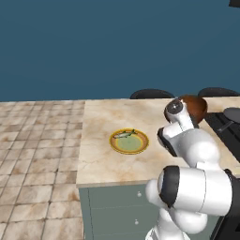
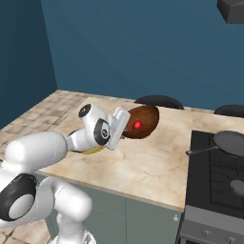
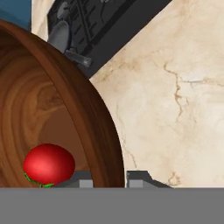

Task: Place the fish on the plate and place the tomato on the same plate.

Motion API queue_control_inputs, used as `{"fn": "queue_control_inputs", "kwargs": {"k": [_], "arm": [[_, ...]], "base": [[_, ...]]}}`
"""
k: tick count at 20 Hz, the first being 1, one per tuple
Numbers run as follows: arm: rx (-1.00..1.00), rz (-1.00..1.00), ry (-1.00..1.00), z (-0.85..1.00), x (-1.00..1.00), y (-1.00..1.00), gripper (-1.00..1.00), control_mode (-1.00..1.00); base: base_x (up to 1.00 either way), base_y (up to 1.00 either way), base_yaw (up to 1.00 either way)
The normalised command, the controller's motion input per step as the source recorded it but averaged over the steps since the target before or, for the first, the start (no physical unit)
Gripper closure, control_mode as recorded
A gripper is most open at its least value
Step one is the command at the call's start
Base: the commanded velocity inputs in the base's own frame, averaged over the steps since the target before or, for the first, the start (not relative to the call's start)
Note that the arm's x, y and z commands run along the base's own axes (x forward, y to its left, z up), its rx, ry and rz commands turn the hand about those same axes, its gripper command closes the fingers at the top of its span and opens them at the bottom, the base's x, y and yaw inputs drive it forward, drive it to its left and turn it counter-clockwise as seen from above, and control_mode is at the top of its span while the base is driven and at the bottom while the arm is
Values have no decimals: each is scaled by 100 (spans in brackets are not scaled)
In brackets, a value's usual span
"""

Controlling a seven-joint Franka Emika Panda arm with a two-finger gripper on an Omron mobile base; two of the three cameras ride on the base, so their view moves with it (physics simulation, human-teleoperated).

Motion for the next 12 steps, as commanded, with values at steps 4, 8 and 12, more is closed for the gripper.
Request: {"fn": "queue_control_inputs", "kwargs": {"k": [4,8,12], "arm": [[0,10,0,0,-12,42,100,-100],[0,17,0,0,0,39,100,-100],[-1,16,3,0,0,29,100,-100]], "base": [[0,0,0],[0,0,0],[0,0,0]]}}
